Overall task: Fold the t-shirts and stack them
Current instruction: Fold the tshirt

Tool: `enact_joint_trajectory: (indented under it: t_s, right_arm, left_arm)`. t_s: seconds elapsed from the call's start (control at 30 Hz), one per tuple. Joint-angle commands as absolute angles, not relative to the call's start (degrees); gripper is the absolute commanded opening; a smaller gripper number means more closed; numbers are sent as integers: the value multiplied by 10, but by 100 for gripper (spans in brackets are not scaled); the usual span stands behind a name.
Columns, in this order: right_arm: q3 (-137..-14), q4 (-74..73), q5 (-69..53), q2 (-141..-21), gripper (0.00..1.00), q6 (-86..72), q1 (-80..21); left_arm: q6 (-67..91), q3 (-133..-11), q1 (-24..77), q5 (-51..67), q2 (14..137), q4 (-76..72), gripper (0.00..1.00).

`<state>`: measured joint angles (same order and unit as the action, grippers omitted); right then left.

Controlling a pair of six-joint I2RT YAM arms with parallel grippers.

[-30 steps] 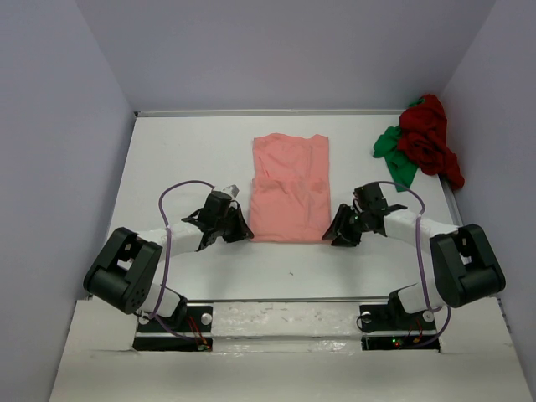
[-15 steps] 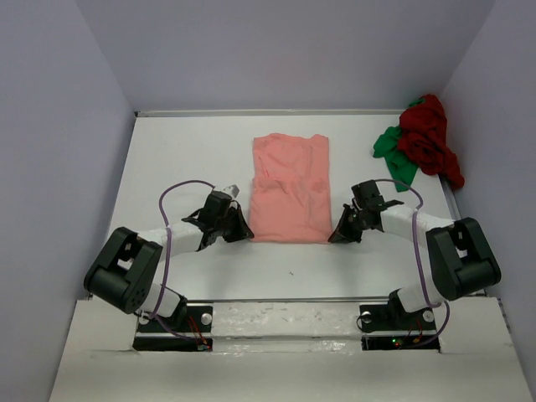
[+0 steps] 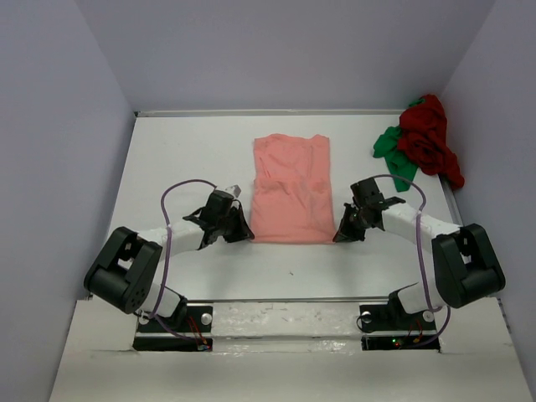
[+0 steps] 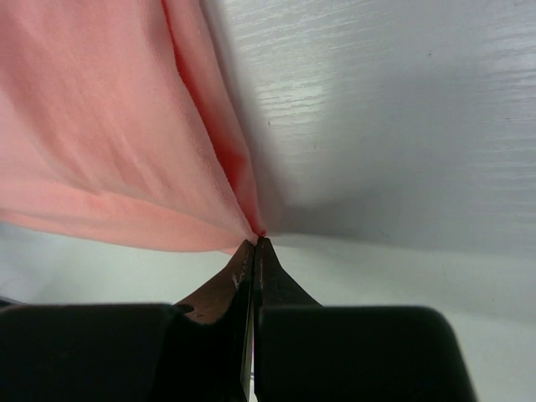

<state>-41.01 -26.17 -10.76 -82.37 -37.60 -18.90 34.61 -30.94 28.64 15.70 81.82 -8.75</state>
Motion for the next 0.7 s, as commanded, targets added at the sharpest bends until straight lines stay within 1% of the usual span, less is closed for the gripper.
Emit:
enact_joint_trajectory:
  t_s: [0.0,0.3,0.67]
  right_arm:
    - [-444,-322,-72,-791,0,-345,-191]
    - [-485,-336,-91,-791,0,-327,-191]
    - [-577,-361,-97,-808,0,-304,-191]
  left_arm:
    - [323,-338,288,130,783,-21,0]
    - [311,-409,288,122,770,35,0]
    - [291,-504,283,99,783,93,0]
